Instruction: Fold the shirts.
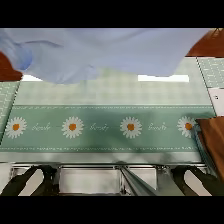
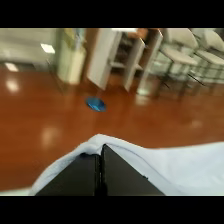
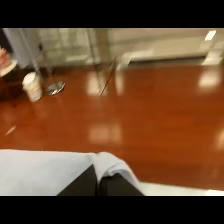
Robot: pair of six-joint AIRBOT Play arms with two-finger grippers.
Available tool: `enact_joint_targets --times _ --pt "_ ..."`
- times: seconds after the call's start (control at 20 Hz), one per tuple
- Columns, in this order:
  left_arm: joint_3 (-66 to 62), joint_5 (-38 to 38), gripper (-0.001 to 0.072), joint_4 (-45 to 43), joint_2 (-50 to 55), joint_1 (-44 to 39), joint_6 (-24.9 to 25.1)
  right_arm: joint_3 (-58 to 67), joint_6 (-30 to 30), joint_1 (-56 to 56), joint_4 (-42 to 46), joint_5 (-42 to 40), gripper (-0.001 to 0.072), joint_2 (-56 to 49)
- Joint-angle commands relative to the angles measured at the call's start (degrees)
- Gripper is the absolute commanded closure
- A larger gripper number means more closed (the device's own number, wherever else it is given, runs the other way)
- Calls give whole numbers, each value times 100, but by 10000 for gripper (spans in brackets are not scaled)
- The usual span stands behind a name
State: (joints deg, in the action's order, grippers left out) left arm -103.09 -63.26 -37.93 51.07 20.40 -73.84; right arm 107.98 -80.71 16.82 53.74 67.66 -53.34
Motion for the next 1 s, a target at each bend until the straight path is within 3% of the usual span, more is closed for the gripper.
enact_joint_targets --times 0.0,0.2,0.4,0.55,0.75,0.95 --pt "-669 -68 692 -1364 -807 4 -249 302 -203 -9 807 317 687 927" --pt "-669 -310 692 -2959 -1779 -162 -629 299 -442 -9 1226 1119 686 1617" --pt "-640 -557 692 -3797 -2271 -1078 -981 245 -772 -11 1799 1786 686 1965" --pt "-387 -1285 692 -4548 -2236 -1427 -1379 -136 -870 -9 1784 2026 686 2017" --pt "1423 -1613 692 -4406 -2094 -1445 -1606 -1742 -785 -9 1355 1961 686 2017" --pt "3576 -96 692 -3650 -1552 -1445 -1604 -3910 -341 -13 793 1019 686 1683"
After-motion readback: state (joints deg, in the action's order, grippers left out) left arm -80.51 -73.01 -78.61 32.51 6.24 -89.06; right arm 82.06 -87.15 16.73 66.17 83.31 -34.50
